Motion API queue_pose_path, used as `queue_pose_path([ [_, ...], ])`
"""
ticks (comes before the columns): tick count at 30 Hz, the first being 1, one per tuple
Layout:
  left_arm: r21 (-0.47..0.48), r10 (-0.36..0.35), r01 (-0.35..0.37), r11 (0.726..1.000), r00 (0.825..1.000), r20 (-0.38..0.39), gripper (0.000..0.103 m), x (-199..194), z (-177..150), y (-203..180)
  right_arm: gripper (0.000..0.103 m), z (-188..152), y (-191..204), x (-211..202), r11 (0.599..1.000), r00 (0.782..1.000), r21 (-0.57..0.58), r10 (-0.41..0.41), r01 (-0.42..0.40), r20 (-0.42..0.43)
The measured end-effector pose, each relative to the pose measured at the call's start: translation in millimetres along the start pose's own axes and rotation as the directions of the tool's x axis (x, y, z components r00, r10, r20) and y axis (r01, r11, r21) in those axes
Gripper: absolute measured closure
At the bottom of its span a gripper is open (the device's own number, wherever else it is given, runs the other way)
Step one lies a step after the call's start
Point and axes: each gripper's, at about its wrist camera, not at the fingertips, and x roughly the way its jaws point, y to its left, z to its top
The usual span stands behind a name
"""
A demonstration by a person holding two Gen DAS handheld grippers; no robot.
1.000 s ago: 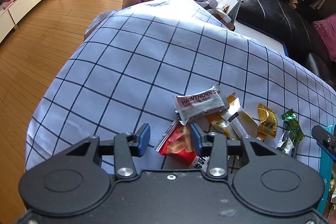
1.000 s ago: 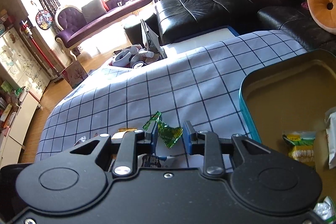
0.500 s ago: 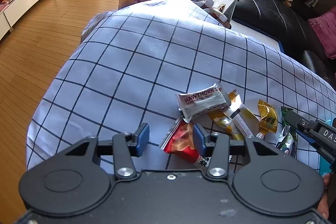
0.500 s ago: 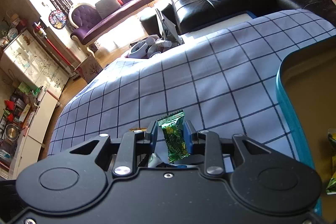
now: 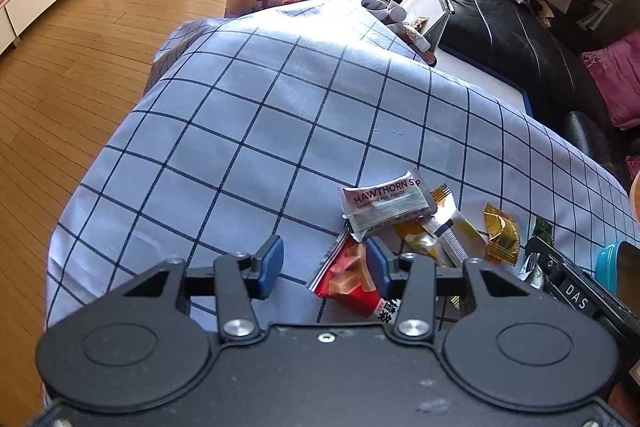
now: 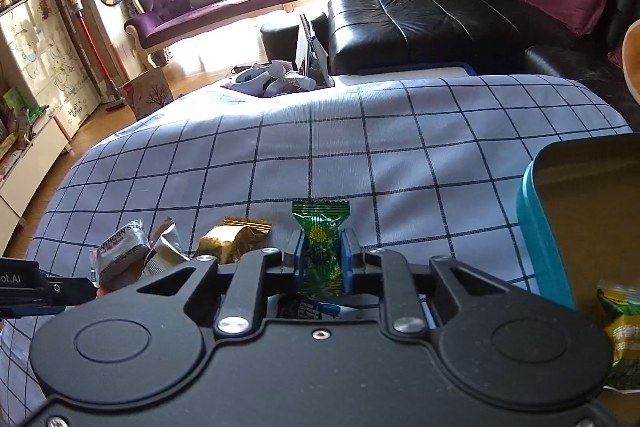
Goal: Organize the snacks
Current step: 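Grasp the green twist-wrapped candy with the right gripper, then lower the left gripper onto the blue-white blueberry packet and close it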
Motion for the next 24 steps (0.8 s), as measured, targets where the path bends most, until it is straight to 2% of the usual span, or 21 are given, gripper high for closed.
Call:
queue_pose_path([
  [4, 0.022, -0.024, 0.024, 0.999, 1.0, 0.003, 0.057, -1.3, -2.2, -8.3, 0.077, 1.8, -9.7, -6.5, 0.998, 0.999, 0.054, 0.035, -0.036, 0.007],
  [10, 0.061, -0.007, 0.006, 0.998, 1.0, 0.025, 0.057, -3.7, -7.9, -26.5, 0.077, 2.5, -16.0, -19.0, 0.995, 0.998, 0.079, 0.05, -0.054, 0.042],
  [13, 0.085, -0.043, 0.04, 0.996, 0.999, 0.028, 0.056, -7.1, -11.1, -38.1, 0.077, 2.5, -18.6, -25.5, 0.994, 0.997, 0.087, 0.056, -0.061, 0.061],
  [18, 0.136, -0.057, 0.048, 0.99, 0.996, 0.063, 0.056, -15.4, -18.3, -59.5, 0.077, 4.1, -28.4, -36.1, 0.991, 0.994, 0.118, 0.051, -0.062, 0.094],
  [24, 0.153, -0.115, 0.104, 0.983, 0.991, 0.063, 0.056, -18.4, -25.9, -81.7, 0.077, 4.1, -40.0, -44.5, 0.987, 0.992, 0.148, 0.047, -0.065, 0.12],
])
